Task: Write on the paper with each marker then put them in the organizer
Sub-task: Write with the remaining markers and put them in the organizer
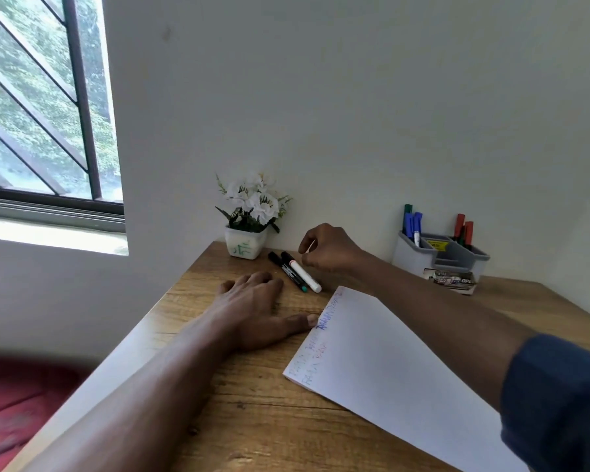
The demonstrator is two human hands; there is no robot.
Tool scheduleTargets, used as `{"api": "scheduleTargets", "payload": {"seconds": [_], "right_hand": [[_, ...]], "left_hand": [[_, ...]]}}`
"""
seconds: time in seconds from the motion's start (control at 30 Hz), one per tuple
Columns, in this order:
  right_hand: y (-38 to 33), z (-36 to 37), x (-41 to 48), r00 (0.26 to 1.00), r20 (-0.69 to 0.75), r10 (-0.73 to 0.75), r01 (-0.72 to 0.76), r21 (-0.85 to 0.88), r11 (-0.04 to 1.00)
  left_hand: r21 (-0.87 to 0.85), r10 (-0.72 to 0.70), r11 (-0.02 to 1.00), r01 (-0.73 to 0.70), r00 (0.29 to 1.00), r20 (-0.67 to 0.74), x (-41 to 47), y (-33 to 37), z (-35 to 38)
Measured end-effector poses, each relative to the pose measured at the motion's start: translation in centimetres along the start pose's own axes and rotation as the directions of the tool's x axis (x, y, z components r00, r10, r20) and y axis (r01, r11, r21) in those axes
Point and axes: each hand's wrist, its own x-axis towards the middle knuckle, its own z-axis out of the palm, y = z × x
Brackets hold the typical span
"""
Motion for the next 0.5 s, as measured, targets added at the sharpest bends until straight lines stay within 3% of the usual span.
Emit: {"api": "scheduleTargets", "payload": {"seconds": [0.33, 0.5], "right_hand": [[-0.21, 0.32, -0.26, 0.986, 0.037, 0.164, -0.168, 0.175, 0.97], [-0.64, 0.41, -0.45, 0.988, 0.0, 0.157, -0.156, 0.09, 0.984]], "left_hand": [[-0.012, 0.001, 1.0, 0.0, 1.0, 0.005, 0.18, -0.13, 0.08], [-0.011, -0.003, 1.0, 0.003, 1.0, -0.004, 0.29, -0.15, 0.24]]}}
